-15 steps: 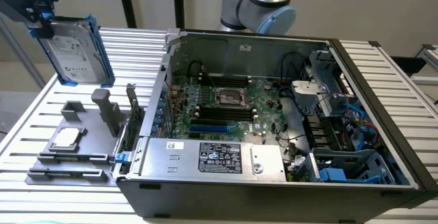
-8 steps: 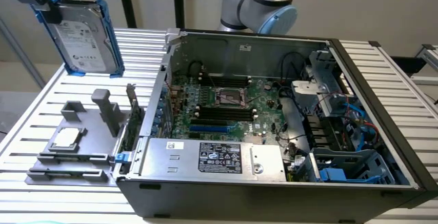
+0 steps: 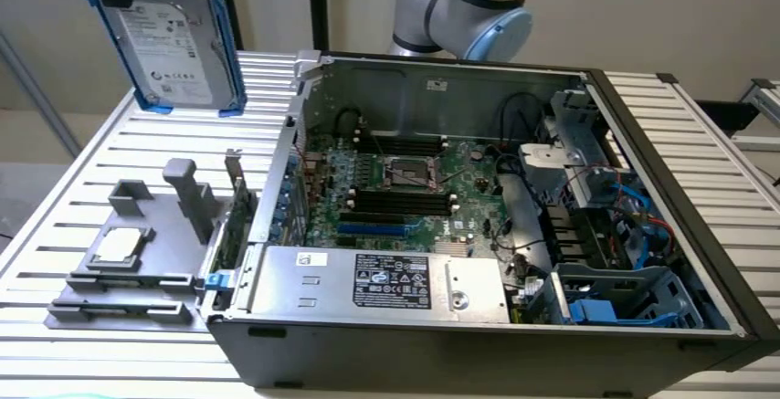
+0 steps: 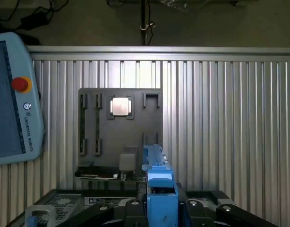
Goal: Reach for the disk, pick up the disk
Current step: 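Pick up the disk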
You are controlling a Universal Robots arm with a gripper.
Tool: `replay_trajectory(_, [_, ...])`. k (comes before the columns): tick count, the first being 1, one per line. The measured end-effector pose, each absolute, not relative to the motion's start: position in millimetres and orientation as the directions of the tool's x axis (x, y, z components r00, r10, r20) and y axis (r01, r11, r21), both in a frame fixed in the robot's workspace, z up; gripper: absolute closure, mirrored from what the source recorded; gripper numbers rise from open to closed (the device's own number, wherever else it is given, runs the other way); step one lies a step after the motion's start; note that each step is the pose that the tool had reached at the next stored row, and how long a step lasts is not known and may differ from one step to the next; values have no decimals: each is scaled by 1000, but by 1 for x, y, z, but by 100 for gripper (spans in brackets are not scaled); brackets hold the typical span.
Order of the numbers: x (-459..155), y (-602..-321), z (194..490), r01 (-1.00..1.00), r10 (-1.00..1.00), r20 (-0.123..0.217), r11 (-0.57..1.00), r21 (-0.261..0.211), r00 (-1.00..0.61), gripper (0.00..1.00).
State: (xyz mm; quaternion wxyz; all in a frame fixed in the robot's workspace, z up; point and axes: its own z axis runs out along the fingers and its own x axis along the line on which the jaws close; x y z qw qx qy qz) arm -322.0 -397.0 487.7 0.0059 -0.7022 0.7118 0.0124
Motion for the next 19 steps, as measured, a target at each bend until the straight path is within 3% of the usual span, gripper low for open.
replay_trajectory(8, [-285, -401, 509, -1000, -999, -34, 13, 11, -14, 67])
replay_trajectory(19, [-236, -414, 511, -1000, -999, -37, 13, 11, -14, 67])
